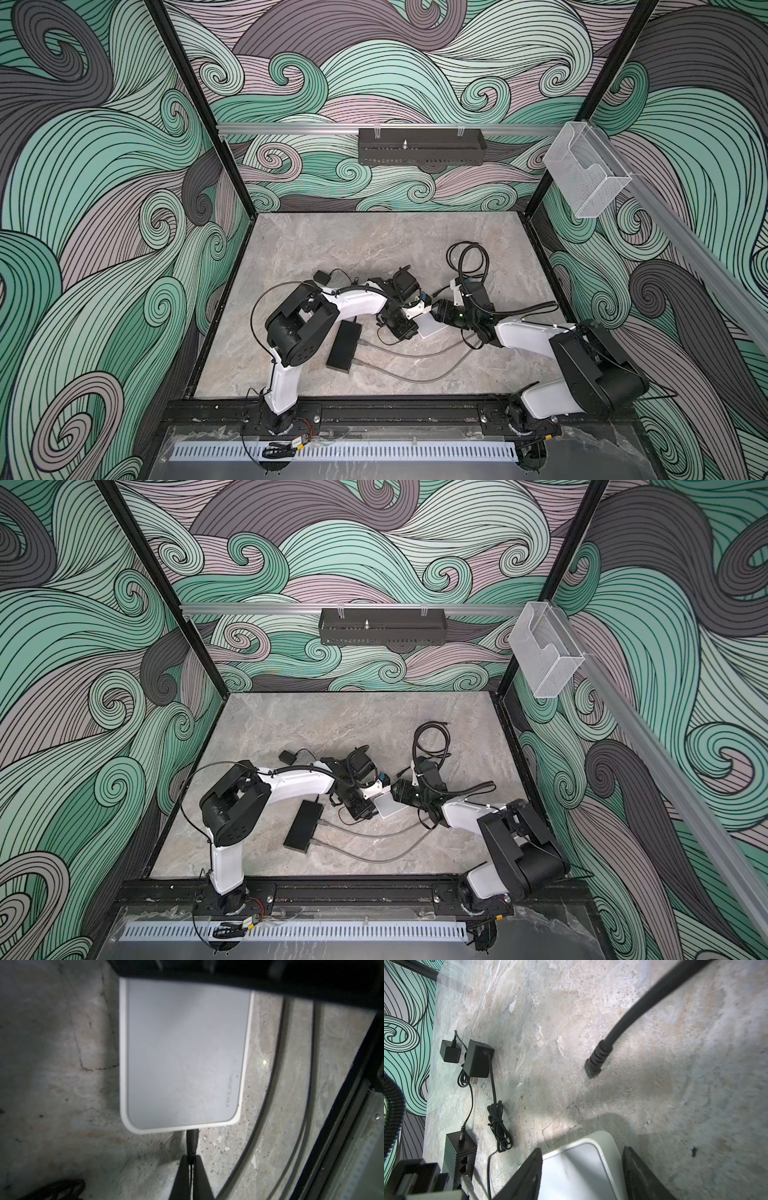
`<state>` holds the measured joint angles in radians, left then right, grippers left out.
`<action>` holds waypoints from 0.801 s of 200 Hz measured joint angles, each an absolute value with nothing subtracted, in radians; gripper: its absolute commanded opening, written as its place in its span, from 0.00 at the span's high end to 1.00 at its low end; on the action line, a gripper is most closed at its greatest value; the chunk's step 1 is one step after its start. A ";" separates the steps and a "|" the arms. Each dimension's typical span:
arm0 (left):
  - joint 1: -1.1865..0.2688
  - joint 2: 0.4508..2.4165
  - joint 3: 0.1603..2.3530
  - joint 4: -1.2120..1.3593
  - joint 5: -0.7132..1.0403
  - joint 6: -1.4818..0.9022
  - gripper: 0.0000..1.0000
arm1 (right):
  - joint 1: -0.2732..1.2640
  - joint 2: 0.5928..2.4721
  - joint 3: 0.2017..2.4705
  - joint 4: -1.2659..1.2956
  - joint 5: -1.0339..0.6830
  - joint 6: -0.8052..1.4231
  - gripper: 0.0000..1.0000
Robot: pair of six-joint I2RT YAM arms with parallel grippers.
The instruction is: Insert the plug into the switch port
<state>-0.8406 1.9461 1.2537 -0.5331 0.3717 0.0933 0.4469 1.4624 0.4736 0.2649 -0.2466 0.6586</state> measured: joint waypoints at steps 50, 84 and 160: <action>-0.803 1.946 1.254 -0.536 0.375 0.099 0.84 | 0.451 1.455 0.470 0.256 -0.250 0.656 0.33; -0.779 1.918 1.259 -0.470 0.369 0.114 0.63 | 0.436 1.403 0.446 0.205 -0.316 0.649 0.29; -0.665 1.673 1.279 -0.389 0.368 0.083 0.62 | 0.381 1.198 0.426 -0.057 -0.366 0.548 0.24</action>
<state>-0.6655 1.6733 1.2785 -0.3885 0.3683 0.0826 0.3809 1.1984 0.4255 -0.0570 -0.3660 0.5484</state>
